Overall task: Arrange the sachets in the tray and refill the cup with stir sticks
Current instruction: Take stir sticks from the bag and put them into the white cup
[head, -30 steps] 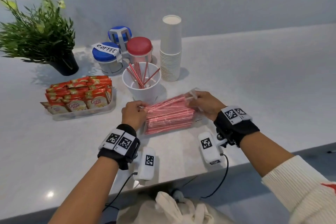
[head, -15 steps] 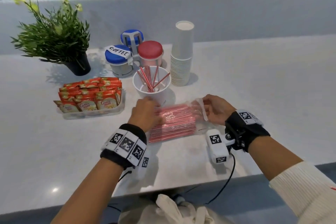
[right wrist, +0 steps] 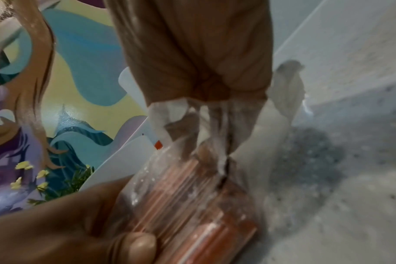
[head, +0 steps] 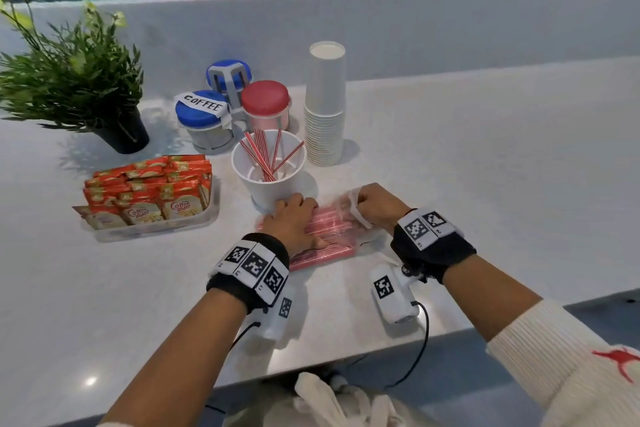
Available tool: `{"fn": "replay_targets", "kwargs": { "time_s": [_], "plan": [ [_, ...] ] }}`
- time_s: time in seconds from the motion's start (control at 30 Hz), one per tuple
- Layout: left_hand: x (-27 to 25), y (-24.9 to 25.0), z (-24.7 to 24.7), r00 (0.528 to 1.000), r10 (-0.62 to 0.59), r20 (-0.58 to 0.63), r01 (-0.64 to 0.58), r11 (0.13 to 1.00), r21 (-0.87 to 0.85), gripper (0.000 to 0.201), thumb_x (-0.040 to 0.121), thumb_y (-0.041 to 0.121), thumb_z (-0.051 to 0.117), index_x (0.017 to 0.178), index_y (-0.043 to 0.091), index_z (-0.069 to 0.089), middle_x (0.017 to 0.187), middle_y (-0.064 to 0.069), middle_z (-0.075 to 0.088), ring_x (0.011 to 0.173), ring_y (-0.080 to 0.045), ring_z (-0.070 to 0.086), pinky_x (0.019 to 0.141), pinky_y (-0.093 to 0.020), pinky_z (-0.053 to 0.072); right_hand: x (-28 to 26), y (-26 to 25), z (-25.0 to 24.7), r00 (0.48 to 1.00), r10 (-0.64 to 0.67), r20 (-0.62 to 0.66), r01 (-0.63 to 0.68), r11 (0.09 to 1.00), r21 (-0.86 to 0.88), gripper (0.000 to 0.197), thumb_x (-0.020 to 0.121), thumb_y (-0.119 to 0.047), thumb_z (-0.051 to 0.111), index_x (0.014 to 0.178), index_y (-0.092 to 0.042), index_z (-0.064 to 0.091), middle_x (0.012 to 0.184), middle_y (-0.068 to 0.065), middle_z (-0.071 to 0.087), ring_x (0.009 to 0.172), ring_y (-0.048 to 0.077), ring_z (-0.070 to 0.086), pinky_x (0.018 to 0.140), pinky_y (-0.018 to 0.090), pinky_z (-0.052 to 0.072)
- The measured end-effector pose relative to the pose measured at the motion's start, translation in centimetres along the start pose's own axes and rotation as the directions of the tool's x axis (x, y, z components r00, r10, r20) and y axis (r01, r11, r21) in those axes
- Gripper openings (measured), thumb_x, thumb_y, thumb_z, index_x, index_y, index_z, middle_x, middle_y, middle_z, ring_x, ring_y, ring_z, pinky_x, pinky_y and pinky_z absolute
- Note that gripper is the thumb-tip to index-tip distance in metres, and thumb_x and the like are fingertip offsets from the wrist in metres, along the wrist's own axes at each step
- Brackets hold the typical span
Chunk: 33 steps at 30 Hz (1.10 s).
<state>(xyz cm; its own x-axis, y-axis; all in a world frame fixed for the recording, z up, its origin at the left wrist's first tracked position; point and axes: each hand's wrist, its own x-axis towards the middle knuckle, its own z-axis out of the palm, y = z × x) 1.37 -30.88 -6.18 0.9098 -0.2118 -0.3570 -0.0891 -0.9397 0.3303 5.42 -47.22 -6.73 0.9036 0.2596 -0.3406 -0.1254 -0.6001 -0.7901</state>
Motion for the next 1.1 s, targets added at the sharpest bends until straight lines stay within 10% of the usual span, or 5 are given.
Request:
{"fn": "replay_targets", "kwargs": {
  "time_s": [0.37, 0.5, 0.73, 0.93, 1.1],
  "plan": [
    [-0.3, -0.2, 0.3, 0.996, -0.071, -0.044, 0.07, 0.997, -0.014, 0.047, 0.089, 0.04, 0.055, 0.122, 0.012, 0.034, 0.131, -0.011, 0.035, 0.124, -0.031, 0.032, 0.101, -0.047, 0.03, -0.9, -0.6, 0.0, 0.994, -0.111, 0.001, 0.104, 0.935, 0.34, 0.014, 0.083, 0.007, 0.054, 0.083, 0.004, 0.068, 0.083, -0.001, 0.056, 0.068, 0.012, 0.052, 0.055, 0.015, 0.043],
    [-0.4, -0.2, 0.2, 0.996, -0.072, -0.05, 0.071, 0.997, -0.022, 0.047, 0.091, 0.042, 0.05, 0.122, 0.01, 0.034, 0.132, -0.012, 0.036, 0.125, -0.031, 0.033, 0.101, -0.046, 0.03, -0.7, -0.6, 0.2, 0.986, -0.167, 0.002, 0.161, 0.956, 0.244, 0.021, 0.081, 0.002, 0.064, 0.101, 0.009, 0.067, 0.089, -0.006, 0.058, 0.072, 0.004, 0.055, 0.057, 0.009, 0.047],
    [-0.7, -0.7, 0.4, 0.997, -0.061, -0.042, 0.059, 0.996, -0.06, 0.049, 0.091, 0.047, 0.047, 0.123, 0.012, 0.035, 0.131, -0.01, 0.036, 0.122, -0.028, 0.034, 0.099, -0.043, 0.03, 0.3, -0.5, 0.7, 0.974, -0.201, -0.107, 0.205, 0.978, 0.027, 0.006, 0.077, -0.004, 0.068, 0.08, 0.0, 0.071, 0.083, -0.002, 0.066, 0.079, 0.015, 0.062, 0.076, 0.031, 0.053],
    [-0.7, -1.3, 0.4, 0.998, -0.063, -0.006, 0.063, 0.996, -0.059, 0.051, 0.093, 0.048, 0.043, 0.127, 0.012, 0.032, 0.136, -0.011, 0.034, 0.125, -0.029, 0.033, 0.101, -0.044, 0.03, 0.1, 0.1, -1.8, 0.985, -0.102, -0.137, 0.124, 0.979, 0.164, 0.011, 0.084, 0.001, 0.061, 0.076, -0.005, 0.066, 0.07, 0.012, 0.061, 0.056, 0.014, 0.048, 0.054, 0.023, 0.041],
    [-0.5, -1.1, 0.6, 0.998, -0.065, -0.013, 0.065, 0.996, -0.057, 0.043, 0.096, 0.045, 0.038, 0.123, 0.012, 0.034, 0.133, -0.011, 0.038, 0.123, -0.029, 0.036, 0.101, -0.045, 0.031, -0.6, -0.4, -2.3, 0.998, -0.041, 0.047, 0.034, 0.988, 0.15, 0.015, 0.091, -0.011, 0.054, 0.105, -0.013, 0.059, 0.085, 0.004, 0.059, 0.063, 0.016, 0.051, 0.051, 0.023, 0.04]
  ]
}}
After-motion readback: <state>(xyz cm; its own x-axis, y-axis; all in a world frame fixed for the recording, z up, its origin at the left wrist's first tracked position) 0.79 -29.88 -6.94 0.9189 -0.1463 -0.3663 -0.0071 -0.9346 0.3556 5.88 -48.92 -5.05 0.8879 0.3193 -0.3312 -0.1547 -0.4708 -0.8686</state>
